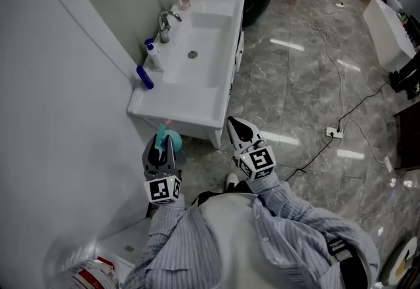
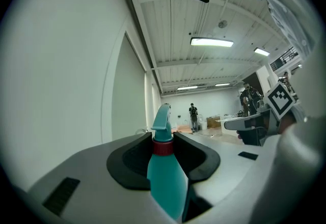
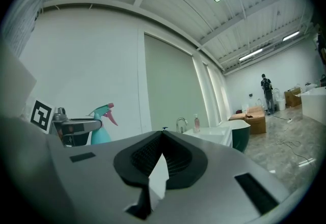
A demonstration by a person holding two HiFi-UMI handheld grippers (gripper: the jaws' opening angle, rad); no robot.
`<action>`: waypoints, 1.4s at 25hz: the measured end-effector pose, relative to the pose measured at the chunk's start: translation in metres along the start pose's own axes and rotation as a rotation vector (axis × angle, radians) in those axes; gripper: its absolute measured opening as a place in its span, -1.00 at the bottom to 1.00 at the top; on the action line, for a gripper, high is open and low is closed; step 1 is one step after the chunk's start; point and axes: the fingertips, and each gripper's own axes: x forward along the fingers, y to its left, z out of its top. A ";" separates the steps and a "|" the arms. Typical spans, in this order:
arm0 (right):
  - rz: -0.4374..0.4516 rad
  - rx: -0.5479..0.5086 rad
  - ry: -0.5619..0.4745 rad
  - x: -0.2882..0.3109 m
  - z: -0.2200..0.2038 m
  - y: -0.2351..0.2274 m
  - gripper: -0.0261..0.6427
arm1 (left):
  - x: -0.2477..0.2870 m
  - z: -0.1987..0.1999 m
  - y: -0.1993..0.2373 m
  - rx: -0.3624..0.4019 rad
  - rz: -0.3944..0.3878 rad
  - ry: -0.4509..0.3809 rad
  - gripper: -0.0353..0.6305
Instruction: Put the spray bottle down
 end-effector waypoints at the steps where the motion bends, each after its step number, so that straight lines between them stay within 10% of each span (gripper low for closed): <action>1: 0.001 0.002 0.002 0.007 -0.001 -0.006 -0.88 | 0.009 -0.002 0.001 0.001 0.001 0.003 -0.52; 35: -0.064 -0.053 0.143 0.288 -0.063 -0.023 -0.88 | 0.295 -0.170 0.119 -0.031 -0.290 0.094 -0.52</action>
